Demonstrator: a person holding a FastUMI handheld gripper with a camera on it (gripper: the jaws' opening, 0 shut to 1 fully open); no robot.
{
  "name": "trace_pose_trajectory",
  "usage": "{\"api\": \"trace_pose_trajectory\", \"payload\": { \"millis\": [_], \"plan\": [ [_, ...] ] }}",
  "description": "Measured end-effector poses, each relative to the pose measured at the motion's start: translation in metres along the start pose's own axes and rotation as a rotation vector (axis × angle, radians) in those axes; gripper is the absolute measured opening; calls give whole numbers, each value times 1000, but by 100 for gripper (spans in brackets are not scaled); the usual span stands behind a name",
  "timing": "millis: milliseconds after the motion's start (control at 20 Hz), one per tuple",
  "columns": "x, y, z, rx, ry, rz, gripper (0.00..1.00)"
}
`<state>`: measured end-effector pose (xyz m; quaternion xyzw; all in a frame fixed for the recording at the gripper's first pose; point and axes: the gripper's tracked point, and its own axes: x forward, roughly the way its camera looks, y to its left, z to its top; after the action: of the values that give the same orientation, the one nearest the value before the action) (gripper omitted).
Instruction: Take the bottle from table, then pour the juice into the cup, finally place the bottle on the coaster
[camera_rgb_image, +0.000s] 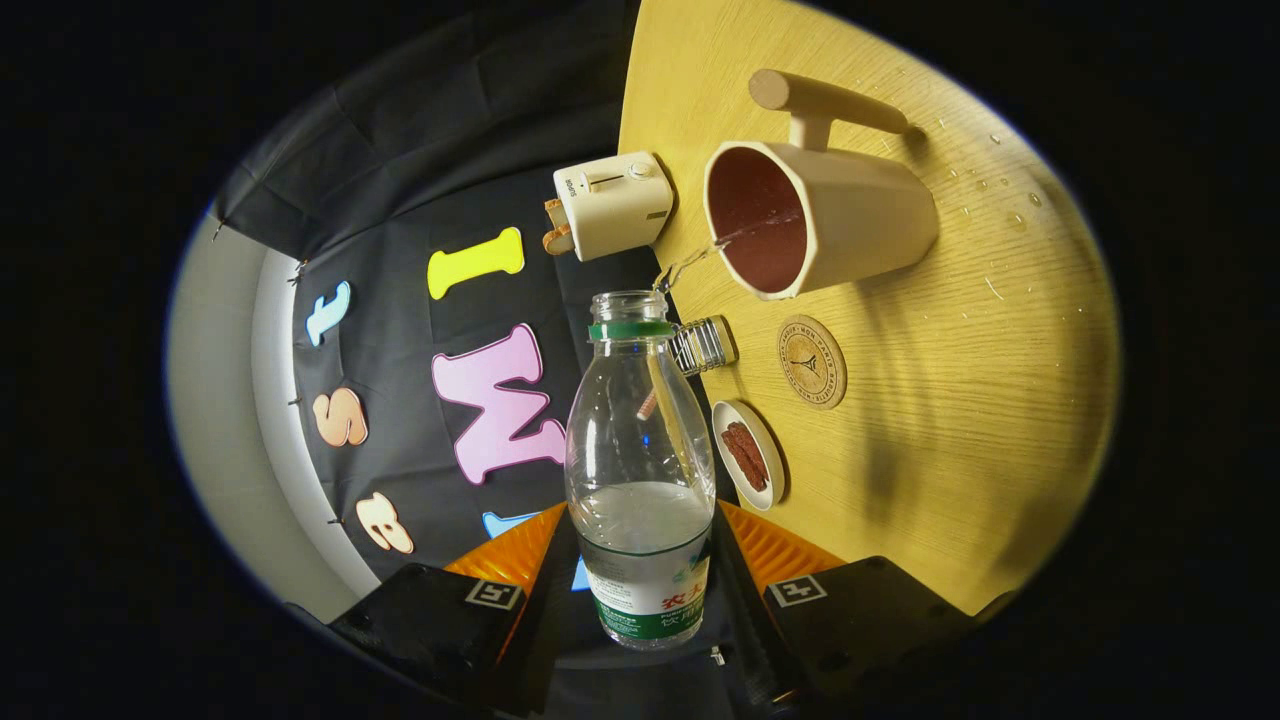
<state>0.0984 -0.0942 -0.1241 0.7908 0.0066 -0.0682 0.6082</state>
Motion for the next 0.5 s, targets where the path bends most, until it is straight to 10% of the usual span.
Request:
{"api": "trace_pose_trajectory", "payload": {
  "millis": [500],
  "plan": [
    [4,4,-1,40,-10,11,74]
  ]
}}
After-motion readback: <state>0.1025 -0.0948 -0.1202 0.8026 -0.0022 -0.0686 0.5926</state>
